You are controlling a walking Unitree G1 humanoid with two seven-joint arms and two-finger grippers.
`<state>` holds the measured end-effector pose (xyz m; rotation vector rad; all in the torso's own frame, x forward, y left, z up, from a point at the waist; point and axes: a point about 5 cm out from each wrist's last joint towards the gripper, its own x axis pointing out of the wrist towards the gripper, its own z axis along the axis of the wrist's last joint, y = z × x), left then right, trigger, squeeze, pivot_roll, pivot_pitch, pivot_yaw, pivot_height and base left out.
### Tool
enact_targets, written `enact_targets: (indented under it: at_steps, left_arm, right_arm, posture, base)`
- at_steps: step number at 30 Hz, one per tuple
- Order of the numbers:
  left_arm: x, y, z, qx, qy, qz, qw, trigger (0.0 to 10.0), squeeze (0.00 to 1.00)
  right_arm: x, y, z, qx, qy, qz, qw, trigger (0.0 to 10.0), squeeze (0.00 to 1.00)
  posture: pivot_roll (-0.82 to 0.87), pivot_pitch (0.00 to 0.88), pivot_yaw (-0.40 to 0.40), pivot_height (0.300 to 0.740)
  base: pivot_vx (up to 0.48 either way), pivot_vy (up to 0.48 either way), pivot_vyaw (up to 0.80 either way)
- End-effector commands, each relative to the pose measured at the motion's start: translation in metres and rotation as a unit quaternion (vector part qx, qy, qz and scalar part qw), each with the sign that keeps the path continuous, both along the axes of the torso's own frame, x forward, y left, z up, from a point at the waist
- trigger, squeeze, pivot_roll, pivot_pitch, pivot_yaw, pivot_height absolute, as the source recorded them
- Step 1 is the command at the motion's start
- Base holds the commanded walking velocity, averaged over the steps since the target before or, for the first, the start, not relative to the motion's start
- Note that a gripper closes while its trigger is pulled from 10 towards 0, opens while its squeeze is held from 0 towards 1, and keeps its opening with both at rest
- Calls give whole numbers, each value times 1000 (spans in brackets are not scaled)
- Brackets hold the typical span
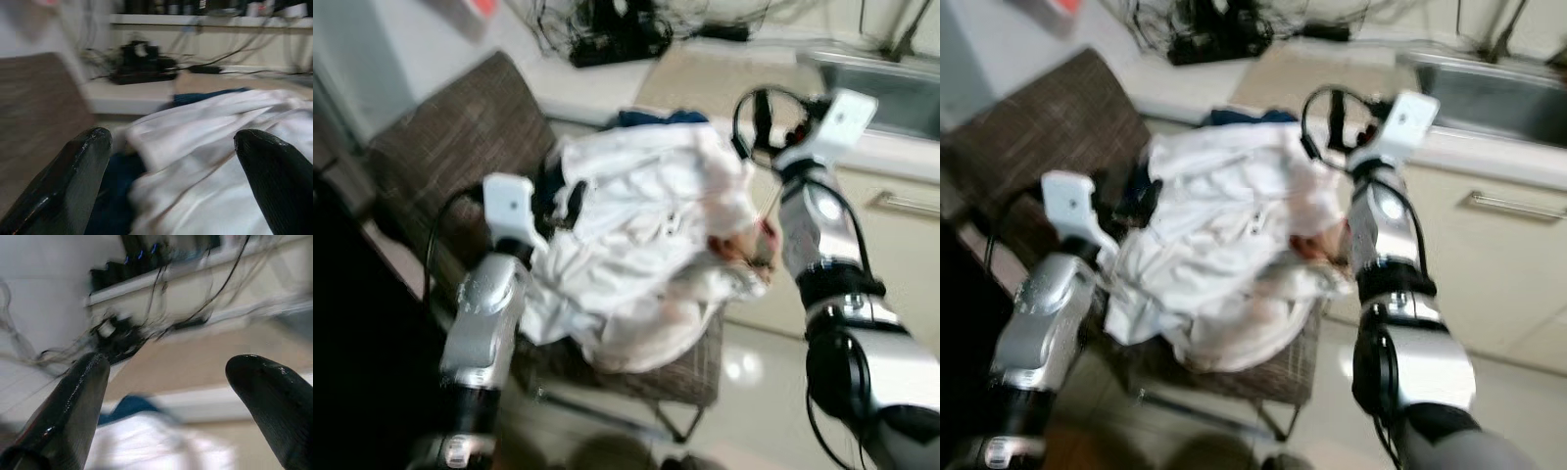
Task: Clothes washing
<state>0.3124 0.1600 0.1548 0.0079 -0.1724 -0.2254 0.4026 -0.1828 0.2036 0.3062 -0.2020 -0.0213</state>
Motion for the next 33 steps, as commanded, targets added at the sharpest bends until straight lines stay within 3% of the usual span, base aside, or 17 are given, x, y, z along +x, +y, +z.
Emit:
enact_targets:
  at_steps: [1, 3, 9, 16, 18, 20, 24, 25, 26, 27, 31, 33]
  left_arm:
    - [-3, 0, 6, 8, -6, -5, 1000, 10000, 0]
    - [-6, 3, 8, 13, -8, -3, 1000, 10000, 0]
    - [-26, 19, 18, 25, -14, 29, 999, 10000, 0]
    - [-41, 26, 22, 30, -10, 48, 998, 10000, 0]
    - [-48, 29, 25, 30, -7, 60, 998, 10000, 0]
    - [-52, 30, 27, 31, -4, 65, 997, 10000, 0]
    - [-57, 29, 27, 31, 2, 69, 997, 10000, 0]
    - [-57, 29, 27, 31, 2, 69, 997, 10000, 0]
    - [-59, 27, 27, 29, 5, 73, 997, 10000, 0]
    - [-59, 27, 28, 29, 5, 75, 997, 10000, 0]
    - [-59, 25, 29, 26, 5, 80, 996, 10000, 0]
    - [-59, 24, 29, 26, 9, 85, 996, 10000, 0]
  right_arm:
    - [3, -5, -4, 25, 25, 1, 999, 10000, 0]
    - [4, -5, -4, 30, 31, 0, 999, 10000, 0]
    - [3, -2, -34, 167, 119, 13, 979, 10000, 0]
    - [0, -2, -47, 196, 154, -8, 968, 10000, 0]
    - [-4, 0, -61, 236, 192, -10, 952, 10000, 0]
    - [-6, 2, -68, 222, 216, -10, 951, 10000, 0]
    - [-7, 3, -69, 144, 228, -8, 963, 10000, 0]
    - [-7, 3, -69, 144, 228, -8, 963, 10000, 0]
    - [-6, 3, -67, 76, 227, -4, 971, 0, 0]
    - [-6, 4, -66, 41, 224, -3, 974, 0, 0]
    - [-4, 6, -62, -10, 213, 2, 977, 0, 0]
    - [-5, 9, -64, -7, 218, 8, 976, 0, 0]
  posture:
    - [-4, 19, 24, 740]
    - [14, 31, 21, 740]
    - [121, 88, -16, 740]
    - [172, 112, -38, 740]
    - [196, 137, -52, 740]
    - [204, 148, -56, 740]
    - [208, 160, -73, 740]
    - [208, 160, -73, 740]
    - [208, 160, -73, 740]
    - [209, 161, -86, 740]
    - [205, 161, -98, 740]
    - [203, 160, -109, 740]
  base:
    - [0, 0, 0]
    - [0, 0, 0]
    - [0, 0, 0]
    - [0, 0, 0]
    - [0, 0, 0]
    - [0, 0, 0]
    - [0, 0, 0]
    - [0, 0, 0]
    - [0, 0, 0]
    - [0, 0, 0]
    - [0, 0, 0]
    - [0, 0, 0]
